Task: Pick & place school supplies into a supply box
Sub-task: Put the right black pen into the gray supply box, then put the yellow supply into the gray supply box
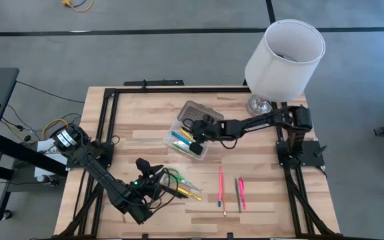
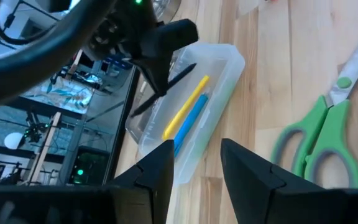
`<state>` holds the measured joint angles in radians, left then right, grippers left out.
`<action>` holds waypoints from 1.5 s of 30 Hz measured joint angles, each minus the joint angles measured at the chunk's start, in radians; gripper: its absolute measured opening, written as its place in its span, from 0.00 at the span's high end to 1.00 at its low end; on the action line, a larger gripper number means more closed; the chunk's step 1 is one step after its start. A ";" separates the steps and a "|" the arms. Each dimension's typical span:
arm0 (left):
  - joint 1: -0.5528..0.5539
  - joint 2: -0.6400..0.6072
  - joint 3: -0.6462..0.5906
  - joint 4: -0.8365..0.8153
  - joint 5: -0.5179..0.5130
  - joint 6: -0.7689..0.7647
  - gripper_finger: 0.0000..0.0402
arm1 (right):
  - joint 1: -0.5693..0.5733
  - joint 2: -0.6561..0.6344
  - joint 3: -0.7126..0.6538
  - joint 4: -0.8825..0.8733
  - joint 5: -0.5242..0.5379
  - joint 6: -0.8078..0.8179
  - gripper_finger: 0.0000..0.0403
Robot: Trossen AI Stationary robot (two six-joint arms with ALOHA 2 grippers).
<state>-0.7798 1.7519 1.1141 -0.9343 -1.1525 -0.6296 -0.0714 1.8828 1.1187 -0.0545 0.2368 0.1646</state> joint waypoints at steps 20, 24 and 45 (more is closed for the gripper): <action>0.040 0.000 0.000 -0.002 0.030 0.007 0.68 | 0.013 -0.001 0.000 0.033 -0.003 -0.042 0.76; 0.039 0.000 0.000 -0.002 0.052 0.003 0.68 | 0.031 -0.021 0.000 0.025 -0.003 -0.059 0.73; 0.039 0.000 0.000 -0.054 0.751 -0.365 0.68 | 0.502 -0.223 0.000 -0.292 0.485 -0.080 0.72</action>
<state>-0.7406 1.7519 1.1141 -0.9883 -0.4013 -0.9944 0.4305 1.6600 1.1191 -0.3469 0.7214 0.0843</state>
